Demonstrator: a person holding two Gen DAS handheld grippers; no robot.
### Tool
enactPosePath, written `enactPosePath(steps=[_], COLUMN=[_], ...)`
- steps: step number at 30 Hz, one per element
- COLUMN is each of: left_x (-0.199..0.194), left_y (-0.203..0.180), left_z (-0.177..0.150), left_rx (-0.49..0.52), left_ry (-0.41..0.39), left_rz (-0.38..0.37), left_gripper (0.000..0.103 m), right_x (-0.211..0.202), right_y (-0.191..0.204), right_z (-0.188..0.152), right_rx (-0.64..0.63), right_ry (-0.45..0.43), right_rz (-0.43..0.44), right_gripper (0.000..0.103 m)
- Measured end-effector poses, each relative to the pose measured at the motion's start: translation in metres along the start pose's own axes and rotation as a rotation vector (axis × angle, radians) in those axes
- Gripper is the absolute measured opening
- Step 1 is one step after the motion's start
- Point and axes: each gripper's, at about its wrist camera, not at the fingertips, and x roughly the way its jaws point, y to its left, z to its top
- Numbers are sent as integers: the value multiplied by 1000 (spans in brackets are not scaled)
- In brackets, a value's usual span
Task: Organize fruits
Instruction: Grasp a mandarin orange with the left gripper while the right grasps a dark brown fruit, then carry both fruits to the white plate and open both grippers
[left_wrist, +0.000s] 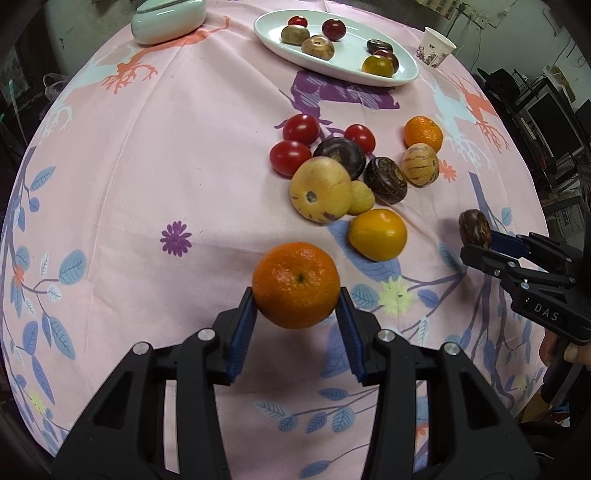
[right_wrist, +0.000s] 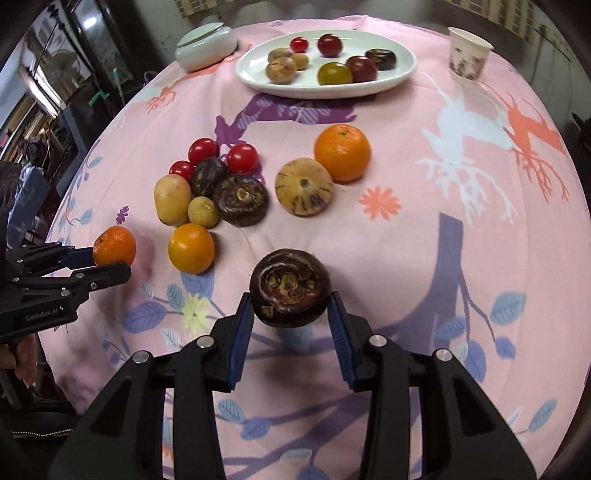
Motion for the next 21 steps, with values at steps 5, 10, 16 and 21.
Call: enactPosePath(steps=[5, 10, 16, 21], left_x=[-7, -13, -22, -28], left_y=[-2, -2, -2, -4], left_z=[-2, 0, 6, 16], left_rx=[8, 13, 15, 28], left_ry=[-12, -22, -52, -76], left_rz=[5, 15, 17, 28], left_gripper=[44, 44, 44, 44], right_x=[-15, -27, -38, -43], right_y=[-7, -10, -11, -14], right_z=[-7, -4, 6, 14], right_rx=[45, 61, 77, 96], right_ry=[-31, -62, -99, -120], right_rz=[9, 19, 28, 44], right_gripper=[41, 41, 41, 41])
